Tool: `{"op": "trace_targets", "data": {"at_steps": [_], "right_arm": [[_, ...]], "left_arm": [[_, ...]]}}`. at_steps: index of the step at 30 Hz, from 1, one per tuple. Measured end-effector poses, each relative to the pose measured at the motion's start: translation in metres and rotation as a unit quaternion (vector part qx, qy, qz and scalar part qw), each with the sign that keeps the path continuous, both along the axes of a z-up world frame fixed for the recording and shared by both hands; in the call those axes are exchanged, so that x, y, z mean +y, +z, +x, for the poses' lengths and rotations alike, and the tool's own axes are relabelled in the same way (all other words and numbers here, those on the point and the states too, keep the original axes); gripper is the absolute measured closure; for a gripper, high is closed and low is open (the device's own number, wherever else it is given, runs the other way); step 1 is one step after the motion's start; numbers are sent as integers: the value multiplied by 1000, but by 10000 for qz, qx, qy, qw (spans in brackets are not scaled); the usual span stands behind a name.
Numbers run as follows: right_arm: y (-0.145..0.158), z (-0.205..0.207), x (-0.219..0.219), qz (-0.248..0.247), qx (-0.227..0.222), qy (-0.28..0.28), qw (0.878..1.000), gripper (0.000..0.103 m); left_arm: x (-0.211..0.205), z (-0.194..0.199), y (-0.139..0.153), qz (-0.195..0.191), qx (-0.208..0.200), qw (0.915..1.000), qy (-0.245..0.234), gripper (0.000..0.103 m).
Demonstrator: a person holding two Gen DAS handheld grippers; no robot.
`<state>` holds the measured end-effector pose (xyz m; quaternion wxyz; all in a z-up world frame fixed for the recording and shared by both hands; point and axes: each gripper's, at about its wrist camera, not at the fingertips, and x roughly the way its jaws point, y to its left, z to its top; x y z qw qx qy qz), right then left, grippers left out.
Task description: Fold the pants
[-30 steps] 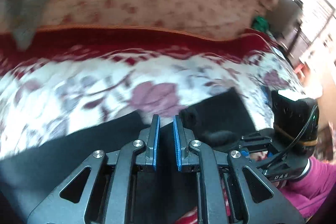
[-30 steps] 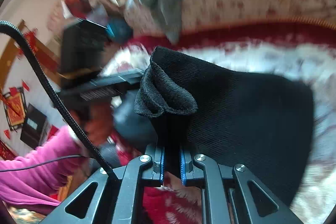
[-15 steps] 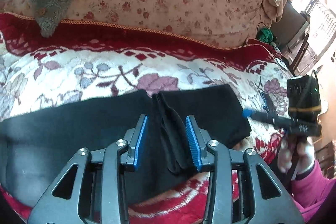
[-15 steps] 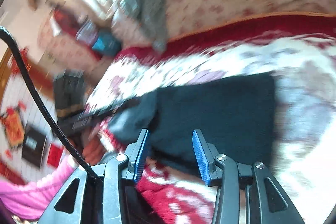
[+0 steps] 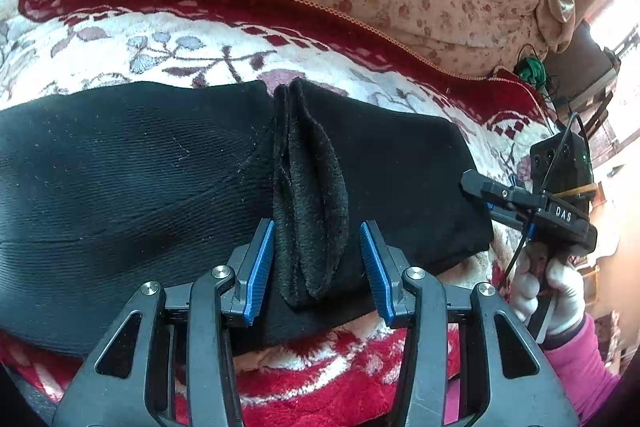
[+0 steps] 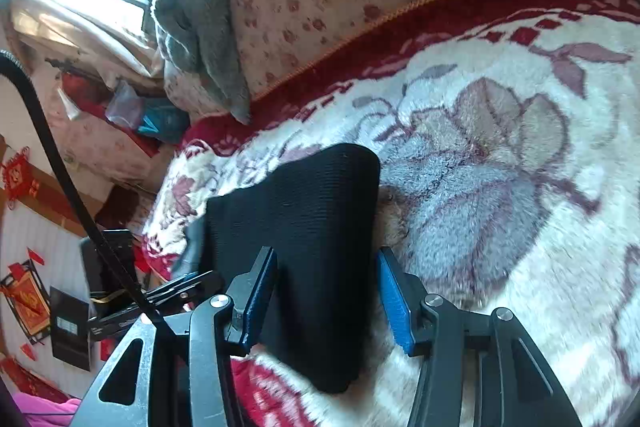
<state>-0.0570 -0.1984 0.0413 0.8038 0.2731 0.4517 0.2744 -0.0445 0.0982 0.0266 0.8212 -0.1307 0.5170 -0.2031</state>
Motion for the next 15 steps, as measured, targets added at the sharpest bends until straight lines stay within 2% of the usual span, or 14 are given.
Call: {"op": "trace_targets", "data": {"at_steps": [1, 2, 3, 4, 6, 10, 12, 15], "right_arm": [[0, 2, 3, -30, -46, 46, 10000, 54], [0, 2, 7, -128, -114, 75, 9998, 59], [1, 2, 10, -238, -181, 91, 9995, 65], [0, 1, 10, -299, -224, 72, 9993, 69], [5, -5, 11, -349, -319, 7, 9989, 76], [28, -27, 13, -373, -674, 73, 9970, 77], [30, -31, 14, -509, -592, 41, 9969, 77], [17, -25, 13, -832, -391, -105, 9957, 77]], "left_arm": [[2, 1, -1, -83, 24, 9999, 81, 60], [3, 1, -2, -155, 42, 9998, 135, 60], [3, 0, -1, -146, 26, 9998, 155, 65], [1, -1, 0, -64, 4, 9999, 143, 78], [0, -6, 3, 22, -2, 10000, 89, 81], [-1, -18, 10, 113, -121, 9998, 85, 82], [0, -18, 8, 131, -101, 9997, 164, 82], [2, -11, -4, 111, 52, 9992, 382, 82]]}}
